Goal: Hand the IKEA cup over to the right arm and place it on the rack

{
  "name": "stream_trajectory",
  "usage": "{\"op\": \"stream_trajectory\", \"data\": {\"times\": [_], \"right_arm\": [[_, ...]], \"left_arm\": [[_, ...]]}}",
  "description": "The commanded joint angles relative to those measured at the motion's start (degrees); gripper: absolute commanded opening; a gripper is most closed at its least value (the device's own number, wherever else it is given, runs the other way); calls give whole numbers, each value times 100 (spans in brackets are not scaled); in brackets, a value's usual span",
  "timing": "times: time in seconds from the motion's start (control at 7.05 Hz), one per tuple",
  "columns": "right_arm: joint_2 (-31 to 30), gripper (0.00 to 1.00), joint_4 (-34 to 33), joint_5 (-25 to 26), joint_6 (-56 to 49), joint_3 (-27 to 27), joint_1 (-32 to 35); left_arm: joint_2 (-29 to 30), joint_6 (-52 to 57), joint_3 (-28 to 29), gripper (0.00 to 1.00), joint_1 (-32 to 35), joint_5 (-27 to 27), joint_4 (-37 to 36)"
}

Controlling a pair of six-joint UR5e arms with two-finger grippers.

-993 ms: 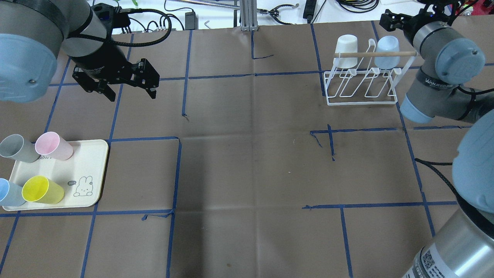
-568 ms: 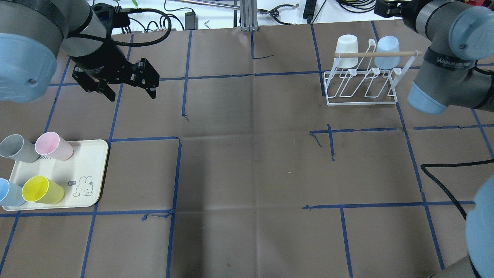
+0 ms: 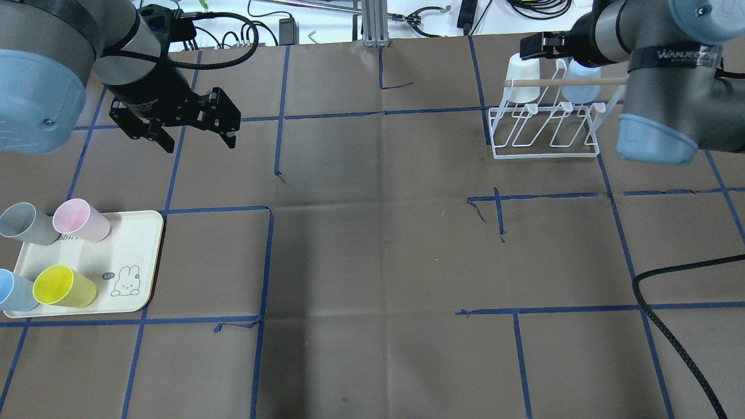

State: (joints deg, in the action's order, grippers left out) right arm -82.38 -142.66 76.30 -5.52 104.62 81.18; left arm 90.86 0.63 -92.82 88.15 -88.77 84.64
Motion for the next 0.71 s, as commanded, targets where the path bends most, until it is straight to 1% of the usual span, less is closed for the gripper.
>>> {"op": "stream_trajectory", "data": {"times": [0.0, 0.28, 0.43, 0.57], "right_arm": [[-584, 100, 2058, 8, 7, 6, 99], [-1146, 100, 3710, 69, 7, -38, 99], [-1280, 100, 4467, 304, 85, -351, 125], [-1272, 100, 4979, 420, 277, -746, 187]], "left_arm": [[1, -2, 0, 99, 0, 0, 0], [1, -2, 0, 99, 0, -8, 0], [1, -2, 0, 99, 0, -8, 0], [1, -2, 0, 99, 0, -8, 0]]}}
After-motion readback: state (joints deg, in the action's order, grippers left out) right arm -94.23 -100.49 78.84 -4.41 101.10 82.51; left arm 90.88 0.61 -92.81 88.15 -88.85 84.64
